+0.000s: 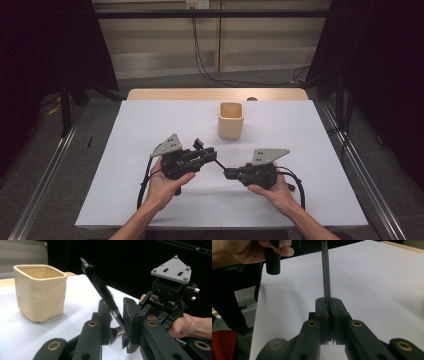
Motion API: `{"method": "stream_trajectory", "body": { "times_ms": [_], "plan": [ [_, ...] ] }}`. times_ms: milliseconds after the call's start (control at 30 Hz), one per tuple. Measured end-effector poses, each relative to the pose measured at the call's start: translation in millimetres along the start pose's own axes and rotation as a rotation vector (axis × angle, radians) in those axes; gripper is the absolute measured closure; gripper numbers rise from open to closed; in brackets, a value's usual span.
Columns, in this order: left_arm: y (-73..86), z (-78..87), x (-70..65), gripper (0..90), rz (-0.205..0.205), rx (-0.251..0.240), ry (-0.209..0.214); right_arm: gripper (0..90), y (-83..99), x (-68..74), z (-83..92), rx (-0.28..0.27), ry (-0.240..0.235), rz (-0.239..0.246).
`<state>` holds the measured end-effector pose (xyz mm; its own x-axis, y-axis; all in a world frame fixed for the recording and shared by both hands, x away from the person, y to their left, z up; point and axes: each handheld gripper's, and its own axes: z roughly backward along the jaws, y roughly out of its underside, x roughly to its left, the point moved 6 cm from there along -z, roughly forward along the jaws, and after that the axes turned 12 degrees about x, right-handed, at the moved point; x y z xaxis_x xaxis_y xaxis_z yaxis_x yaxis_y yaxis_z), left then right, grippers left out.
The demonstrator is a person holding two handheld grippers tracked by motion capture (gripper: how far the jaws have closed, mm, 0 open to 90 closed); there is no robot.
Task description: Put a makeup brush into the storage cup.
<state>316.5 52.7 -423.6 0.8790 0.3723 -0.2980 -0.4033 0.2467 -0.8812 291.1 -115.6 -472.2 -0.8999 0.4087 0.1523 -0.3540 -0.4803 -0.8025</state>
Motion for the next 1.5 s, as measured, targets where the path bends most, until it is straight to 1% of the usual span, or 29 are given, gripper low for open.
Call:
{"method": "stream_trajectory", "body": {
  "times_ms": [33,67,100,167,200,233,300,333,500,533,567,600,667,700,933,1000,1033,1100,1233,1300,1400,1467,1500],
  "plan": [
    [-0.6,0.2,-0.7,78.5,0.002,-0.001,0.009,85.0,-0.6,-0.3,0.0,-0.001,0.002,0.001],
    [-1.1,0.4,-1.3,78.9,-0.003,0.000,0.005,84.6,-0.6,-0.7,0.2,-0.003,0.004,-0.003],
    [-1.4,0.1,-2.6,79.4,-0.002,-0.001,0.015,84.4,-0.6,-0.9,0.2,-0.009,0.001,-0.011],
    [-2.1,-0.1,-4.8,80.8,-0.008,-0.005,0.015,83.6,-0.1,-1.1,-0.7,-0.005,0.003,-0.009],
    [-2.2,-0.9,-7.1,81.8,-0.010,-0.003,0.035,83.2,-0.2,-1.4,-0.9,-0.007,0.003,-0.014],
    [-2.4,-1.3,-9.4,83.4,-0.014,0.000,0.043,82.4,0.1,-1.6,-1.5,-0.003,0.002,-0.014],
    [-2.4,-2.4,-15.4,84.9,-0.042,0.011,0.047,80.4,1.4,-1.6,-2.3,0.000,-0.005,-0.018],
    [-2.8,-2.4,-17.2,85.2,-0.046,0.012,0.044,80.1,1.7,-1.5,-2.3,0.002,-0.006,-0.017],
    [-3.3,-2.2,-15.1,85.5,-0.040,0.012,0.040,74.8,-0.3,-2.0,0.6,-0.020,0.001,-0.023],
    [-3.1,-2.3,-14.9,85.5,-0.041,0.013,0.039,72.3,-0.5,-2.2,1.0,-0.020,0.000,-0.023],
    [-2.6,-2.4,-14.9,85.5,-0.037,0.019,0.039,67.3,-0.5,-2.4,1.2,-0.022,-0.004,-0.028],
    [-2.4,-2.4,-14.8,85.5,-0.036,0.021,0.039,65.2,-0.5,-2.8,1.4,-0.021,-0.005,-0.034],
    [-2.2,-2.4,-13.8,85.5,-0.036,0.025,0.035,63.7,-0.8,-3.2,2.1,-0.025,-0.005,-0.033],
    [-2.4,-2.0,-13.3,85.5,-0.033,0.023,0.036,61.1,-1.0,-3.1,2.7,-0.029,-0.009,-0.033],
    [-5.1,6.7,-8.9,85.5,-0.026,0.016,0.030,41.1,-1.0,-3.6,6.5,-0.037,-0.011,-0.048],
    [-5.4,8.8,-7.0,85.5,-0.023,0.019,0.023,32.7,-0.2,-5.0,6.2,-0.028,-0.007,-0.066],
    [-5.7,9.5,-6.1,85.5,-0.021,0.015,0.022,31.9,0.3,-5.2,6.3,-0.026,-0.011,-0.073],
    [-5.7,11.4,-4.0,85.5,-0.025,0.029,0.011,27.4,0.3,-5.8,6.9,-0.030,-0.005,-0.077],
    [-8.1,15.1,-2.8,85.5,-0.031,0.033,0.009,19.7,-0.9,-6.3,9.2,-0.043,-0.005,-0.085],
    [-10.6,18.1,-2.6,85.5,-0.030,0.028,0.009,12.8,-1.2,-7.3,9.9,-0.045,0.005,-0.093],
    [-13.1,23.0,-0.4,85.5,-0.033,0.036,0.002,7.2,-0.5,-10.3,11.3,-0.048,0.026,-0.116],
    [-14.3,26.0,0.7,85.5,-0.028,0.037,-0.001,2.9,-0.8,-11.8,13.4,-0.059,0.038,-0.127],
    [-14.8,27.4,1.3,85.5,-0.027,0.039,-0.001,0.6,-0.9,-12.2,14.2,-0.059,0.049,-0.122]
  ]
}}
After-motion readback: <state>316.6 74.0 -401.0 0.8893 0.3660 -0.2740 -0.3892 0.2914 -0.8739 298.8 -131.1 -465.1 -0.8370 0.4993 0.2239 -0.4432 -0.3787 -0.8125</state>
